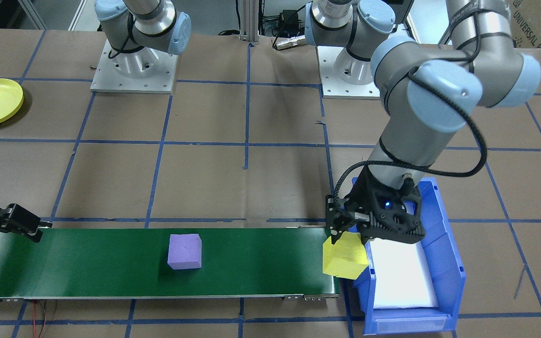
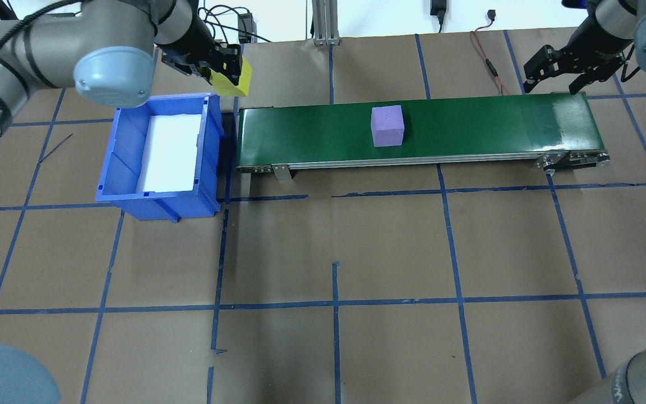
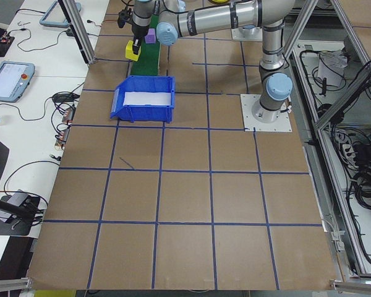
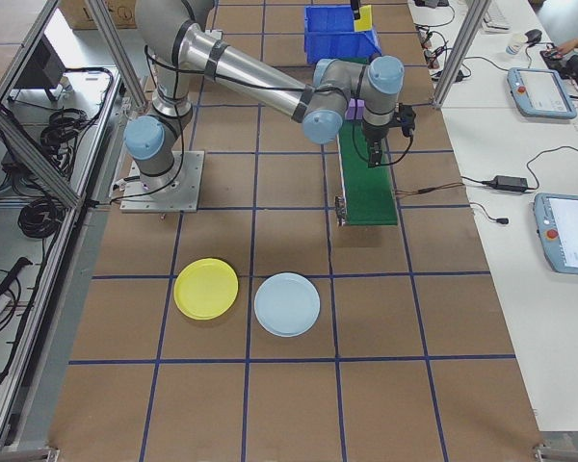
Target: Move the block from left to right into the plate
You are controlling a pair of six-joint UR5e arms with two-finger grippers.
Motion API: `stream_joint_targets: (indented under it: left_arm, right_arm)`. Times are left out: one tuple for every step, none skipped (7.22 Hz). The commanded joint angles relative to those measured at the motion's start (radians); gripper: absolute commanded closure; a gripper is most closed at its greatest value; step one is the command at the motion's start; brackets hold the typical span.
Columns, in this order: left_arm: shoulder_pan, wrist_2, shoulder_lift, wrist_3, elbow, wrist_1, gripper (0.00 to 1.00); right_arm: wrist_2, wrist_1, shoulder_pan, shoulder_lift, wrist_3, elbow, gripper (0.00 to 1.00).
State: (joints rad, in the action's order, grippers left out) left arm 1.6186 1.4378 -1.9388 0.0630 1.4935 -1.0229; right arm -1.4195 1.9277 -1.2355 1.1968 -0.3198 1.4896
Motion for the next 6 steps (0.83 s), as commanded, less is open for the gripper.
stream_joint_targets:
  left_arm:
    - [0.058,0.004,-0.074,-0.095,0.028,0.041,0.41]
    - [0.058,0.006,-0.084,-0.095,0.027,0.041,0.0]
    - [0.058,0.006,-0.088,-0.097,0.025,0.041,0.0]
    - [0.058,0.009,-0.075,-0.091,0.007,0.041,0.0]
    - [0.058,0.06,-0.043,-0.083,0.001,0.038,0.0]
    - [0.058,0.129,-0.002,-0.077,-0.005,0.023,0.0]
  right_arm:
    - [0.001,0.001,0.005,0.0,0.002,0.0,0.0]
    - [0.002,-0.001,0.005,0.0,0.004,0.014,0.0]
    - [0.004,0.001,0.005,0.0,0.005,0.03,0.0]
    - [0.005,0.001,0.005,0.0,0.005,0.031,0.0]
    - [0.005,0.001,0.005,0.0,0.005,0.031,0.0]
    - [0.005,0.001,0.005,0.0,0.005,0.031,0.0]
